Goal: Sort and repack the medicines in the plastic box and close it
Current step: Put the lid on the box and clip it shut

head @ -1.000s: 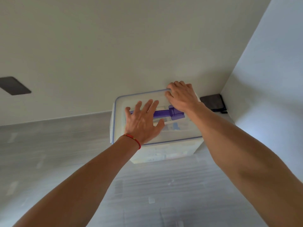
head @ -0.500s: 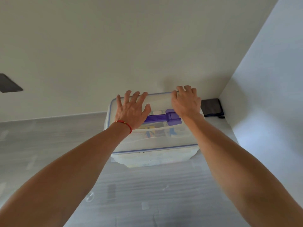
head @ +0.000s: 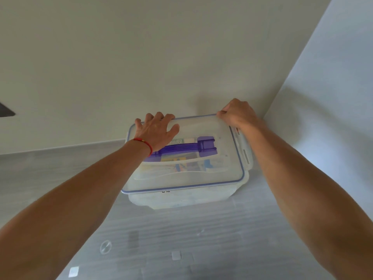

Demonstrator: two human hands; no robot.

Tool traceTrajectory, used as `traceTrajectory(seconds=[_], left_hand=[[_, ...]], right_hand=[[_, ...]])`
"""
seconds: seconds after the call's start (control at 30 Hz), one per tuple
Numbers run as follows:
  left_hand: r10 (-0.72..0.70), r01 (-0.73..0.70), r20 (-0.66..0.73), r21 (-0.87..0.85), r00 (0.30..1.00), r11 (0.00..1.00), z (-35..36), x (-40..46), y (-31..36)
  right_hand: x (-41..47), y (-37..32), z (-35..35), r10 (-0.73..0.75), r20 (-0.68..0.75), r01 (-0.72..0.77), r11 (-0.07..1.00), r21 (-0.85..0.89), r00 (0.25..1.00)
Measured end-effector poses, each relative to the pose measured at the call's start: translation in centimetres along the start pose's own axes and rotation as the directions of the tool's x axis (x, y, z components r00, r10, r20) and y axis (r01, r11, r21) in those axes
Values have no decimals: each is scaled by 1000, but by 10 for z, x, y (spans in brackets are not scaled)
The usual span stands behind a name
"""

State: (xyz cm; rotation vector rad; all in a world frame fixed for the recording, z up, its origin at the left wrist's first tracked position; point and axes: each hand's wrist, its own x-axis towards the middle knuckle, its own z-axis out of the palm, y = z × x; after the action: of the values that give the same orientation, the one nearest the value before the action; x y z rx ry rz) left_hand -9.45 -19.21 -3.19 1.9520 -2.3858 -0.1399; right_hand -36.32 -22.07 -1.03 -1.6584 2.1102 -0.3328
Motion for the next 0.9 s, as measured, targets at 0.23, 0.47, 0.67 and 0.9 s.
traceTrajectory(seconds=[0.23, 0.47, 0.67, 0.9], left_hand=[[-61, 61, -16, 41, 998, 997, 8, -3, 8], [-174, 174, 24, -19, 985, 985, 5, -7, 12], [-531, 596, 278, -278, 800, 753, -7, -24, -64], [-467, 506, 193, -314, 863, 804, -19, -44, -85]], right_hand=[[-4, 16, 7, -63, 64, 50, 981, 187, 996], [-13, 23, 2, -147, 37, 139, 975, 172, 988], [-23, 43, 8, 55, 193, -79, 990, 120, 980], [-37, 33, 13, 2, -21, 0, 995, 95, 1000]])
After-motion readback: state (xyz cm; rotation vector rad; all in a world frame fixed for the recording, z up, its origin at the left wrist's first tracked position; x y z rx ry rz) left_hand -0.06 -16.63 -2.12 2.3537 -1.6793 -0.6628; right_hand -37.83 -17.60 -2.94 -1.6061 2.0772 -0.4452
